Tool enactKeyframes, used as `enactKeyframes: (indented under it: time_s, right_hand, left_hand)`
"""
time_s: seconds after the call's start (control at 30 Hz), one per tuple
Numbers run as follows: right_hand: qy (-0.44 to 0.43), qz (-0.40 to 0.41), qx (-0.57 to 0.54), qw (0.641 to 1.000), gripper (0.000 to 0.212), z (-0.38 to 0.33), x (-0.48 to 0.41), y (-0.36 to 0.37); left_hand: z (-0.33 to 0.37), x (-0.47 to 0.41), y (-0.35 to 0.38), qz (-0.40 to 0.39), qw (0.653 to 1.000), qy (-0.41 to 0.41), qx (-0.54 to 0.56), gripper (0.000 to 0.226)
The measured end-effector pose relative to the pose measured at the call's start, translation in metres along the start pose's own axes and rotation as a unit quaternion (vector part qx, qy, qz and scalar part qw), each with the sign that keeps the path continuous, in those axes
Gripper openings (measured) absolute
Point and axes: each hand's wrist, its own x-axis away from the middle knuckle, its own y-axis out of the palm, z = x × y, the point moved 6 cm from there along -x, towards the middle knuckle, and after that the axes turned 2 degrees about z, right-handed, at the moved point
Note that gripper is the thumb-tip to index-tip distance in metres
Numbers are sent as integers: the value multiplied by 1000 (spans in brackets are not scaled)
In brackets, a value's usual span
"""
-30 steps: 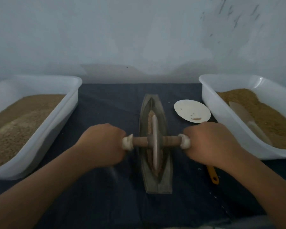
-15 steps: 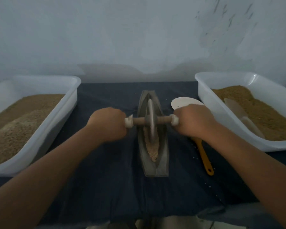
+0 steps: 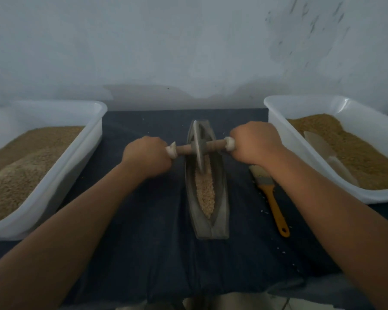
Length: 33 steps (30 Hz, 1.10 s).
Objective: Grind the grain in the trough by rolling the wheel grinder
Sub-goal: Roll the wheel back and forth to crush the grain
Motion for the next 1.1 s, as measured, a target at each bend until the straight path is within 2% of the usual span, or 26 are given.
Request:
enactKeyframes:
  time_s: [0.1,0.17,0.27,0.33,0.43,0.53,0.67,0.77,0.83,1.0,1.1]
  right_hand:
    - [-18,-83,-75,994,26,5,42,5]
    - [-16,-124,-126,984,22,9,77,7]
    - [-8,-124,-136,983,24,11,94,15]
    - [1,-86,-116,990,25,10,74,17]
    - [25,-16,-74,997,30,13,24,20]
    - [44,-12,-53,998,43,18,-4,21]
    - [6,-8,-51,999,36,9,29,16]
    - [-70,31,-58,995,44,-3,76,-7]
    - [-90,11,-58,994,48,-7,89,-13]
    - [-11,-4,-28,1000,37,2,32,2]
    - [30,-7,-17,999,34,12,-2,10]
  left_hand:
    - [-2,35,0,49,997,51,-44,30]
    - [3,61,-8,111,984,103,-90,36]
    - [8,74,-21,170,972,116,-116,46]
    - [7,57,-16,149,977,110,-104,42]
    - [6,2,-14,66,996,44,-42,40]
    - [10,-24,-18,55,997,16,-45,37]
    - [3,20,-9,10,999,38,-33,27]
    - [-7,83,-5,27,997,69,-9,30]
    - [-10,105,-4,36,997,75,2,33]
    - [-2,45,-3,46,998,20,-28,35]
    - [7,-6,-12,49,997,2,-53,27]
